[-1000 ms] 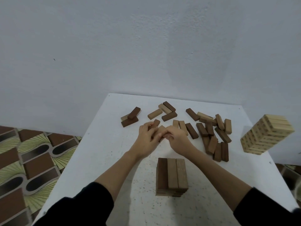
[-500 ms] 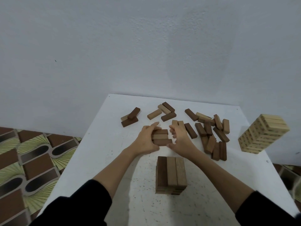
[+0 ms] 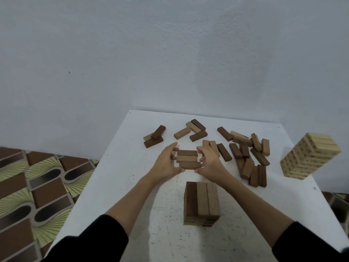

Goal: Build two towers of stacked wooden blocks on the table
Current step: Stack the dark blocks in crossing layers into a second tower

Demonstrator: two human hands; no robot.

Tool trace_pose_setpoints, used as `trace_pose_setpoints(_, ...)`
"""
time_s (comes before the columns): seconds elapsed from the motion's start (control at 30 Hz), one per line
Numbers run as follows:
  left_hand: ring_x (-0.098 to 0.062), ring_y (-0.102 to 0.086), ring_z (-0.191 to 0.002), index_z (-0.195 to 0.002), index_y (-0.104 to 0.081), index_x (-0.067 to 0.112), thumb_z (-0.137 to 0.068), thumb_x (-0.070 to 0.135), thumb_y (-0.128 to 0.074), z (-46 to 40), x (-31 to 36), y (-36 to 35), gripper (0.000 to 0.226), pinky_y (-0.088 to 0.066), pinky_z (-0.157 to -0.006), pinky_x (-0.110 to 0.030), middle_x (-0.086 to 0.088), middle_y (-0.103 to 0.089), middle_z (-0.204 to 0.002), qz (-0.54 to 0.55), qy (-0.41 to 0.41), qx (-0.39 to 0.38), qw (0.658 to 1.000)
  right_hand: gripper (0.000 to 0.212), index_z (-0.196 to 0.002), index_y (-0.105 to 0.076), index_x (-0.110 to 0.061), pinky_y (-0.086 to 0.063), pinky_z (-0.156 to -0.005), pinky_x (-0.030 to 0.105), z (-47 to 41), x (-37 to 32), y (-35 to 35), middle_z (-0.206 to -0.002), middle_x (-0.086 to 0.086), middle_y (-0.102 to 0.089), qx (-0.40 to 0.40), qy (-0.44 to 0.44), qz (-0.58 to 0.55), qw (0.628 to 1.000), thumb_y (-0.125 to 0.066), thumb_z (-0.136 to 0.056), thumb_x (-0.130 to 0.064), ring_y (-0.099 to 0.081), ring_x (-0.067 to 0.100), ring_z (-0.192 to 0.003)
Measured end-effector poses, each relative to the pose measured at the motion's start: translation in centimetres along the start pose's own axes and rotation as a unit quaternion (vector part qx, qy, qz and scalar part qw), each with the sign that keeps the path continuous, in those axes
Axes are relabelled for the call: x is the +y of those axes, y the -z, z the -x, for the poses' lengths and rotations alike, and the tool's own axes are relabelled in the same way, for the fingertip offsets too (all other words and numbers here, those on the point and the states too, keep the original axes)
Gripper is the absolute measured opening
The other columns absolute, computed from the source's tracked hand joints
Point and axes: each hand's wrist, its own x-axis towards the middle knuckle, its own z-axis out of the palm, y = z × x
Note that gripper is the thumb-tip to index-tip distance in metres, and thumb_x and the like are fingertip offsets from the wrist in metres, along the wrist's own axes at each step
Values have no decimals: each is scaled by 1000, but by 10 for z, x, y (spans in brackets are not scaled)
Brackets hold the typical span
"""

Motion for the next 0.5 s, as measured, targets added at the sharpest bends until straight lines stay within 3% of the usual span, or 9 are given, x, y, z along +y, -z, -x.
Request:
trace_pose_setpoints(0.13,-5,-50,-94,-143,-33,24,-70,10,-82,1,-1,0,89,-43,-67,-4,12,-47,-122,15,7,2,1000,72,-136,-40,-1,-43,-72,20,-1,0,-2,-129,16,-44,23,11,1,1000,-75,-73,0,-45,13,-90)
trace_pose_setpoints(0.4,-4,-50,-94,-144,-31,24,-72,11,-80,1,0,1,88,-42,-68,-8,11,-45,-131,2,-1,-2,1000,71,-135,-41,-1,-42,-69,12,-3,-3,-3,-131,16,-44,32,9,-4,999,-76,-73,-2,-45,12,-94)
trace_pose_setpoints(0.5,-3,-50,-95,-144,-31,25,-72,11,-80,1,-1,1,88,-42,-70,-8,11,-45,-132,0,-6,-3,1000,73,-135,-40,-1,-41,-79,16,-3,-2,-3,-134,15,-41,30,9,-7,999,-77,-72,-2,-41,12,-102)
